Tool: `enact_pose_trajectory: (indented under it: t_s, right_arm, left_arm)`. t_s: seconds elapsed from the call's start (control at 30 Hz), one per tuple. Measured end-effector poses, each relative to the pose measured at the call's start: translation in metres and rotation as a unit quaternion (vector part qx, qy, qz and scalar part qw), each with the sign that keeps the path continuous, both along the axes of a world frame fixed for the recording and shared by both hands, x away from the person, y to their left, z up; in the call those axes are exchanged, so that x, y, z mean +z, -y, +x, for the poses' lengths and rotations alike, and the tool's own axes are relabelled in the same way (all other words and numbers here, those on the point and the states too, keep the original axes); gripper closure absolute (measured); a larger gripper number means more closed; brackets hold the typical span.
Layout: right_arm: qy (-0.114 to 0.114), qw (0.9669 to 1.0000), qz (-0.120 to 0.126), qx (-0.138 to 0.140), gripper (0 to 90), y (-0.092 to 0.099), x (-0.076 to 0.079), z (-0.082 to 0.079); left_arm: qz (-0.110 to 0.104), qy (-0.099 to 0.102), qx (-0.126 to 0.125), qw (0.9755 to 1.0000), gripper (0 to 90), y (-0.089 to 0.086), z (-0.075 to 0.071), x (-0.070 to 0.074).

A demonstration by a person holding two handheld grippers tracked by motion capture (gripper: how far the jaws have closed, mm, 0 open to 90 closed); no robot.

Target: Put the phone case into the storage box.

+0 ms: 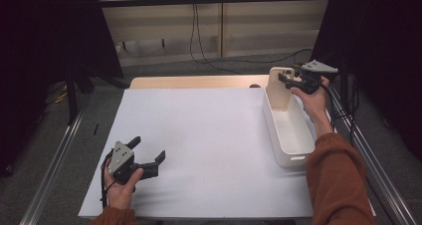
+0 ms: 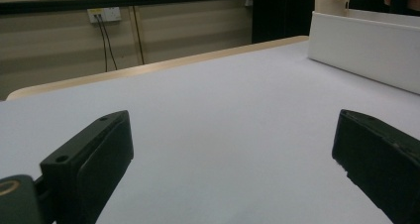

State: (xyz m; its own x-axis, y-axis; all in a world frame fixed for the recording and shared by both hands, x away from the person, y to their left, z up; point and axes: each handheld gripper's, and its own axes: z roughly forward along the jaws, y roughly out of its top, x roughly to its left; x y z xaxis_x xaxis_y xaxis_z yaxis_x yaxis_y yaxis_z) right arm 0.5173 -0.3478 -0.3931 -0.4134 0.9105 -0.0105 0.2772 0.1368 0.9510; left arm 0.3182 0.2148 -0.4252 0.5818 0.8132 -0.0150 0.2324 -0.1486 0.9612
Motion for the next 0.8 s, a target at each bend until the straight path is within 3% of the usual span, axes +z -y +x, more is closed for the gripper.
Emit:
enact_pose_trajectory:
  t_s: [0.1,0.43,0.8]
  right_arm:
    - [-0.001,1.0000,0.005,-0.007,37.5,-0.0008,-0.0006,0.0002]
    - [-0.004,0.9997,0.017,-0.018,17.7,0.0022,0.0006,-0.0019]
    - [-0.006,0.9991,0.023,-0.035,5.0,0.0019,-0.0002,-0.0058]
  left_arm:
    - [0.000,0.000,-0.001,1.0000,2.7,0.0000,-0.0001,0.0000]
    - [0.000,0.000,0.000,1.0000,2.7,0.0003,-0.0001,-0.0001]
    - [0.001,0.001,-0.001,1.0000,2.7,0.0001,-0.0003,0.0001]
